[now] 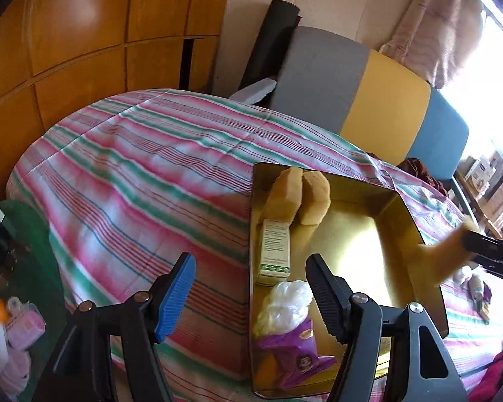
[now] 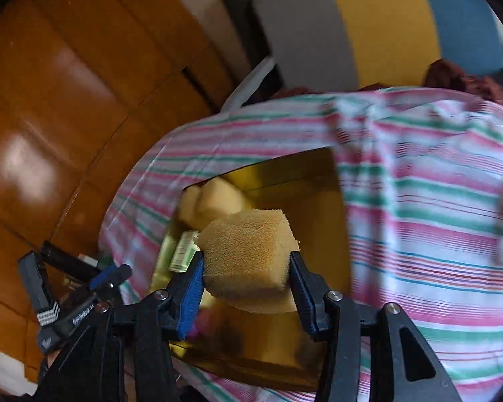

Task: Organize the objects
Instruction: 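Carry the large yellow sponge into the gold tray and open the right tool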

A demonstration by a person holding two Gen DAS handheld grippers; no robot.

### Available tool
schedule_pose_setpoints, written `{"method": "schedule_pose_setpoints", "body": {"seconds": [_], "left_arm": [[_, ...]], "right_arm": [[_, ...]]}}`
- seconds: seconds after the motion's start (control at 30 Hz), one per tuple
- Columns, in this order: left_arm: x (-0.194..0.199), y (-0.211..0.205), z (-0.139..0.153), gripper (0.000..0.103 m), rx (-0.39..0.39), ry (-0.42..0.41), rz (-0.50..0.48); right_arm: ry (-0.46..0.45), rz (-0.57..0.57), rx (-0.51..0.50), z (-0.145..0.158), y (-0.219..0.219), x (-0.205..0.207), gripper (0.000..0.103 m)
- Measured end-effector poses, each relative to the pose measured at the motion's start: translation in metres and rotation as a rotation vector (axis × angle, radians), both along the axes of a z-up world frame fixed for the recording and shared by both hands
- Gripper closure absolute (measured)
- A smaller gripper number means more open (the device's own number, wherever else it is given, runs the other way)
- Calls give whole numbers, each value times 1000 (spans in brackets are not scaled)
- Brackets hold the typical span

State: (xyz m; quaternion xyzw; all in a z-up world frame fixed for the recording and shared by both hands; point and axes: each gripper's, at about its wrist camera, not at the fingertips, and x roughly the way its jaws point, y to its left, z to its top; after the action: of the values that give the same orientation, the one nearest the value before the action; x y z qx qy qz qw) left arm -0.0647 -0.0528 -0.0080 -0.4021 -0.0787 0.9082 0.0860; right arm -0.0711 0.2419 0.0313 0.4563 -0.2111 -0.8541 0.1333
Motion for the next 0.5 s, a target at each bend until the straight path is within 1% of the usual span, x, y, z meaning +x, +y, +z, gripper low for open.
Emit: {"method": "schedule_pose_setpoints", "body": {"seconds": [0.1, 0.3, 0.37, 0.4, 0.5], "left_arm": [[1, -8, -1, 33, 13, 1, 16], [3, -16, -5, 32, 6, -5, 34], [2, -17, -7, 32, 11, -12, 36], [2, -18, -7, 32, 11, -13, 37], [1, -18, -10, 31, 14, -20, 36]], "right_arm": [[-63, 30, -19, -20, -30, -29, 54], [-147, 39, 6, -52, -73, -65, 54], [-160, 32, -4, -58, -78, -73, 54], [-169, 33, -15, -59, -79, -76, 51], [-192, 40, -41, -65, -83, -85, 49]]}}
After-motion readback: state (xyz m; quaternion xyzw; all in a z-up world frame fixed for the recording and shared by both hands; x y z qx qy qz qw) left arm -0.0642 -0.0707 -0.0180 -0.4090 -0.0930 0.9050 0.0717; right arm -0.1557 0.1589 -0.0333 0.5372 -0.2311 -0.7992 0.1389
